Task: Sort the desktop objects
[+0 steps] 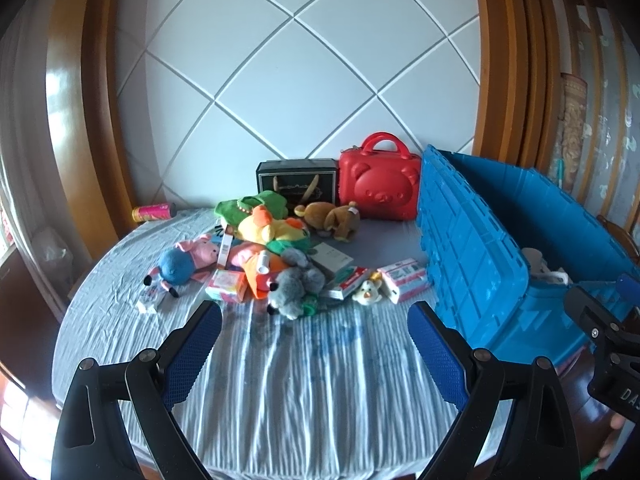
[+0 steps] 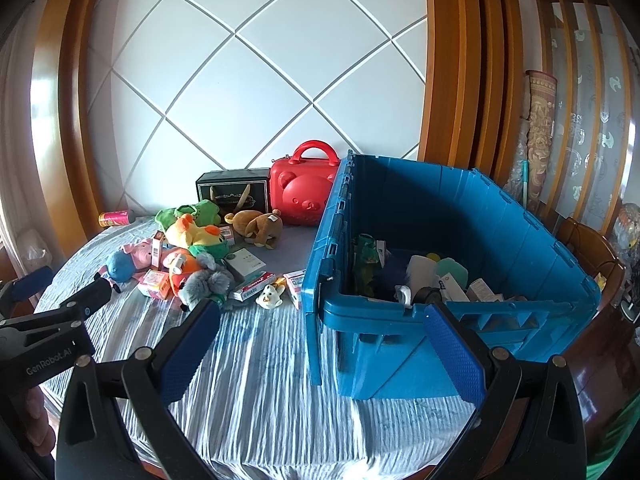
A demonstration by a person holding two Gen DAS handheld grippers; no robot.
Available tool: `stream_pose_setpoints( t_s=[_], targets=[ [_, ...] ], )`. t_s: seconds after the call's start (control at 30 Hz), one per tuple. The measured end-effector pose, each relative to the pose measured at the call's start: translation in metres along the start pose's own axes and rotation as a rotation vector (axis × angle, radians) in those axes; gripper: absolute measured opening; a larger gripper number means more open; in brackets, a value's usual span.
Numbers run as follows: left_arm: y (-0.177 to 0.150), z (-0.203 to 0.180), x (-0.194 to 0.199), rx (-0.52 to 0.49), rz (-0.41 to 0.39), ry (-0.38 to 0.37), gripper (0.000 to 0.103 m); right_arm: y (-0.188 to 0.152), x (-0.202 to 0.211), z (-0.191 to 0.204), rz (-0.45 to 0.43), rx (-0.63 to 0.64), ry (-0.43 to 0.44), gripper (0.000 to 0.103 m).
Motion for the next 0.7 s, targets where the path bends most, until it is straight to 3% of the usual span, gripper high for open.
stream_pose_setpoints(
  t_s=[0.7],
  targets=[
    [-0.006,0.019,0.004,0.01,0.008,0.026,0.095,0.0,0.001,0.022,0.004,0.027,0.02,0.103]
  ],
)
Point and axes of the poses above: each gripper's, at about its wrist camera, not at the fingertips, and x roughly against the way its jaws point, z to its left, y to its top, the point moved 2 cm from there along -x, roughly the way its jaws point, and after that the axes turned 8 degrees about z, right-handed, at the moved point
